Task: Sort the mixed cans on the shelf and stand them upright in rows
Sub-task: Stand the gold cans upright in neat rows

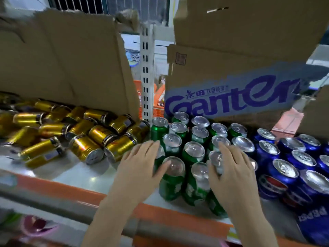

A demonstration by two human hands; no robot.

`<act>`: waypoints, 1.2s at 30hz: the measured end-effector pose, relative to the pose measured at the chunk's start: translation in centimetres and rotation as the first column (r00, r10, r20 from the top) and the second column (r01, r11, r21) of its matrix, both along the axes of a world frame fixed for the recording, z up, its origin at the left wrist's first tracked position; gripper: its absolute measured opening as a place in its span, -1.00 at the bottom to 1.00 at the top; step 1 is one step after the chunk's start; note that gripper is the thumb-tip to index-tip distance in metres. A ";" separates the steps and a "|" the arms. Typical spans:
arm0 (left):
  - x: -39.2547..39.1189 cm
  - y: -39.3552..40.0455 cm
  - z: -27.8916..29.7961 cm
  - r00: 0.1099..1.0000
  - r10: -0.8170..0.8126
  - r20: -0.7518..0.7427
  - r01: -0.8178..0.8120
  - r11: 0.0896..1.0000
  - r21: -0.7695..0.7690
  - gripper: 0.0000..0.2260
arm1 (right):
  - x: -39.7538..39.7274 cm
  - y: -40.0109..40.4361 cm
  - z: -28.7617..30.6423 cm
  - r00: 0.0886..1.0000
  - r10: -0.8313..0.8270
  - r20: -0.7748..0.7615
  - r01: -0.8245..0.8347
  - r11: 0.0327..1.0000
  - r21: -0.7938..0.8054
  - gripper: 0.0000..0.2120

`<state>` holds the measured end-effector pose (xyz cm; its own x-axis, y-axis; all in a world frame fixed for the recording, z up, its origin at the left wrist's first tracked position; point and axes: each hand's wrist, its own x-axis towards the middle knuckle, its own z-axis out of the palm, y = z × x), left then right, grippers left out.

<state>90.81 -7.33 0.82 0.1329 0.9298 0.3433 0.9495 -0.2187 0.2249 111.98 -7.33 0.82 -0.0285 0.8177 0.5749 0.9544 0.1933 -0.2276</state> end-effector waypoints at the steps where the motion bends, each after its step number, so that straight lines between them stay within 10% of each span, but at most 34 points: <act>1: -2.5 -0.2 -0.3 0.999 0.050 0.002 -0.050 0.999 -0.014 -0.47 | -1.9 0.1 -0.2 1.000 0.010 -0.009 -0.010 1.000 0.002 -0.52; 16: -34.0 -1.9 -4.8 0.930 0.366 -0.020 -0.363 0.909 -0.207 -0.41 | -31.5 1.3 -6.4 0.978 0.157 -0.135 -0.177 0.973 -0.147 -0.61; 36: -28.9 9.6 -1.1 0.988 0.130 -0.087 -0.145 0.970 -0.195 -0.48 | -29.3 9.0 -5.4 0.996 -0.035 -0.088 -0.001 0.927 -0.375 -0.55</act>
